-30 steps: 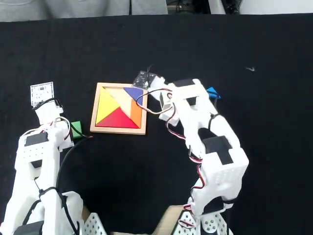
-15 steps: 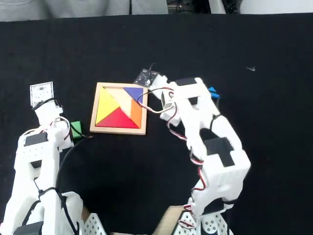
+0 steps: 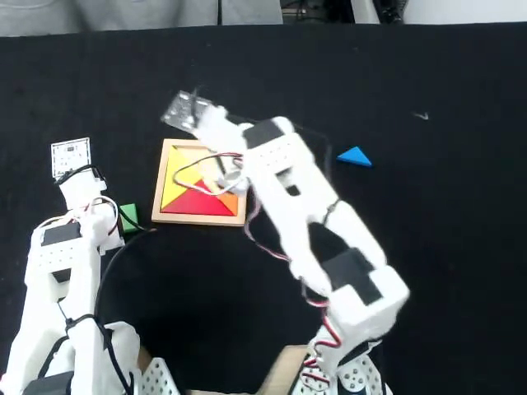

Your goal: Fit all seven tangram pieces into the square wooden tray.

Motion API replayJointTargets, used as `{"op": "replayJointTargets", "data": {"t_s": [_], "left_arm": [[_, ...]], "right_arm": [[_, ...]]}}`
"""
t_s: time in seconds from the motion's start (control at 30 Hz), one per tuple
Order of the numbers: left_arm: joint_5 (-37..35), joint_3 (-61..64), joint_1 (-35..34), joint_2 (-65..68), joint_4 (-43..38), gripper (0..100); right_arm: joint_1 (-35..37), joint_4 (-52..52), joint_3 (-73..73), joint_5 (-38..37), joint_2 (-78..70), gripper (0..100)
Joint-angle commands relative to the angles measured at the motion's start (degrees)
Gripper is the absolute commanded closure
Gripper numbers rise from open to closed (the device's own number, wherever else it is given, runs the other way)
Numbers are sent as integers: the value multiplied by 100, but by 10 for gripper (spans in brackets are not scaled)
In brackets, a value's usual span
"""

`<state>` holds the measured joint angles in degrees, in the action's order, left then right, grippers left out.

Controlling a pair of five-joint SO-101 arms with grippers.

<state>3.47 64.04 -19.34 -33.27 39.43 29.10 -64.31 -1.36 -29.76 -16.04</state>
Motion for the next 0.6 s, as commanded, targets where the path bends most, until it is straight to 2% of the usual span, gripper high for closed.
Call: {"op": "replayJointTargets", "data": {"t_s": [0.0,0.17,0.3,0.37,0.57], "left_arm": [[-26,-48,-66,-141,-44,970],[-26,-48,-66,-141,-44,970],[-26,-48,-66,-141,-44,970],[-26,-48,-66,-141,-44,970],[-26,-48,-66,-141,-44,970]], "right_arm": [[229,-35,-980,1178,-470,987],[202,-44,-1666,3288,-1244,987],[132,-457,-2018,4475,-1402,987],[132,-563,-2141,4835,-1411,987],[141,-589,-2123,5187,-1429,987]]}}
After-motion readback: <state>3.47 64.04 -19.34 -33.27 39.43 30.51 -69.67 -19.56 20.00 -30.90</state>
